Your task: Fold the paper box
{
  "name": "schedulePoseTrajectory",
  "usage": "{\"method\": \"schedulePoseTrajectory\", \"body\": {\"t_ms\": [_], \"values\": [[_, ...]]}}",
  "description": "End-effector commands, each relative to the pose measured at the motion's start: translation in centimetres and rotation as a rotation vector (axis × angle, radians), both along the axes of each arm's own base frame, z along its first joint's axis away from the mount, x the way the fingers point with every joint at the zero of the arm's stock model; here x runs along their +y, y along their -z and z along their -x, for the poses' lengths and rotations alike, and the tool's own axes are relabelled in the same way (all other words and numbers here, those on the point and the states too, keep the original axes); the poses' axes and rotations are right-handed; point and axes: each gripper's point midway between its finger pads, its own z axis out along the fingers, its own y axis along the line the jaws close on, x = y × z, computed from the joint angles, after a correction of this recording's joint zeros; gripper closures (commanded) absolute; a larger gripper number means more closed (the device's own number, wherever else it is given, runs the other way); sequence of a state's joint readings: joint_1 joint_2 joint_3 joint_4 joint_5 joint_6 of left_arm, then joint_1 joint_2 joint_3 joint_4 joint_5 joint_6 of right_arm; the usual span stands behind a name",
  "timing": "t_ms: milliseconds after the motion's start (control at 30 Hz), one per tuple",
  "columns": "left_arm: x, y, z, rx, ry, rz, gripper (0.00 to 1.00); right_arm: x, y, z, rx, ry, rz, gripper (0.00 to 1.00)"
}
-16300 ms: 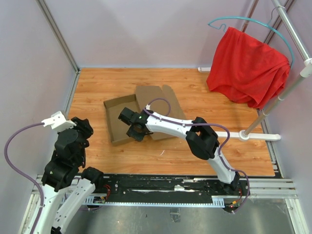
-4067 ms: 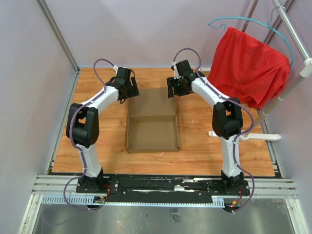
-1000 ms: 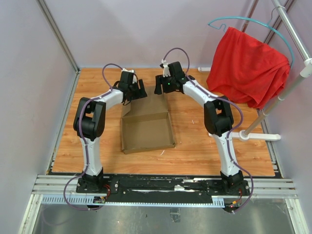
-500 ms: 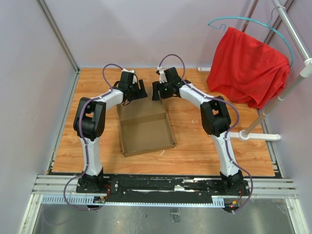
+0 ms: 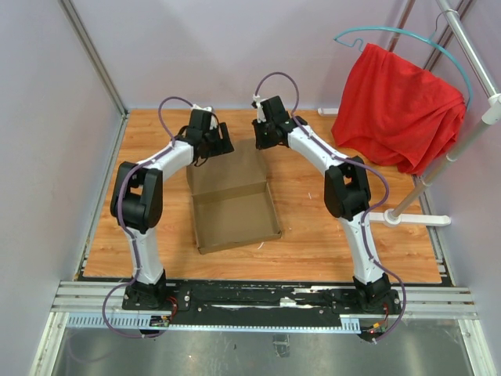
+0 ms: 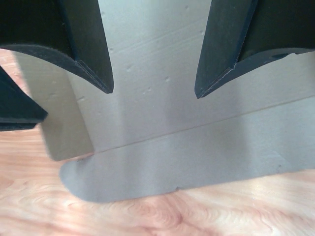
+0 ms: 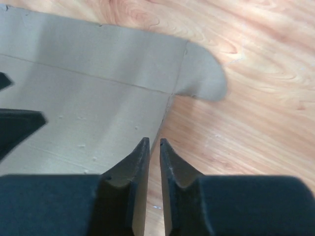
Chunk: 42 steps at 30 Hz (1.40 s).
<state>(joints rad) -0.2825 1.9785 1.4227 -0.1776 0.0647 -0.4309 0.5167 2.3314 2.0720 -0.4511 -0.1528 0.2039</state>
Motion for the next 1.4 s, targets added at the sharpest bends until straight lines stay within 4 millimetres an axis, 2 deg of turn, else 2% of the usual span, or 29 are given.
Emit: {"method": "schedulePoseTrajectory", "body": {"t_ms": [0, 67, 167, 233, 300, 333, 367, 500, 633, 867, 1067, 1167, 1200, 1267, 1367], "values": [[0.8, -6.3, 0.3, -0.117, -0.032, -0.005, 0.27, -1.5, 0.0, 0.3, 0.019, 0.052, 0.092, 0.89], [1.3, -8.1, 0.7, -0.145, -0.043, -0.013, 0.27, -1.7, -0.4, 0.3, 0.019, 0.058, 0.092, 0.93], [2.3, -10.0, 1.4, -0.164, -0.076, -0.039, 0.26, -1.6, -0.9, 0.5, 0.024, 0.051, 0.088, 0.92], [3.0, -11.0, 2.0, -0.174, -0.099, -0.052, 0.26, -1.5, -1.1, 0.6, 0.03, 0.045, 0.087, 0.84], [3.6, -11.7, 2.7, -0.18, -0.122, -0.059, 0.26, -1.6, -1.5, 0.7, 0.029, 0.048, 0.087, 0.6], [3.8, -12.1, 3.1, -0.19, -0.129, -0.057, 0.26, -1.6, -1.6, 0.7, 0.029, 0.05, 0.086, 0.52], [4.1, -12.3, 3.5, -0.197, -0.136, -0.057, 0.25, -1.6, -1.8, 0.7, 0.027, 0.051, 0.084, 0.49], [4.8, -12.9, 4.8, -0.219, -0.154, -0.06, 0.25, -1.5, -1.9, 0.6, 0.031, 0.044, 0.085, 0.44], [5.5, -12.6, 5.4, -0.206, -0.173, -0.083, 0.25, -0.8, -0.9, 0.6, 0.064, 0.023, 0.073, 0.44], [6.7, -12.3, 6.5, -0.196, -0.214, -0.118, 0.23, 0.5, 1.0, 0.2, 0.1, 0.004, 0.042, 0.49], [7.3, -11.9, 7.0, -0.184, -0.23, -0.141, 0.23, 0.7, 1.8, 0.1, 0.113, 0.001, 0.038, 0.56], [7.4, -11.6, 7.1, -0.177, -0.231, -0.144, 0.23, 0.8, 1.9, 0.2, 0.119, -0.006, 0.034, 0.71], [7.4, -11.5, 7.2, -0.175, -0.232, -0.143, 0.23, 0.8, 1.9, 0.3, 0.121, -0.005, 0.034, 0.83], [7.6, -11.4, 7.3, -0.171, -0.238, -0.148, 0.23, 0.7, 2.0, 0.2, 0.12, 0.002, 0.04, 0.97], [7.6, -11.4, 7.4, -0.175, -0.242, -0.143, 0.22, 0.2, 1.4, 0.0, 0.096, 0.02, 0.054, 0.99]]}}
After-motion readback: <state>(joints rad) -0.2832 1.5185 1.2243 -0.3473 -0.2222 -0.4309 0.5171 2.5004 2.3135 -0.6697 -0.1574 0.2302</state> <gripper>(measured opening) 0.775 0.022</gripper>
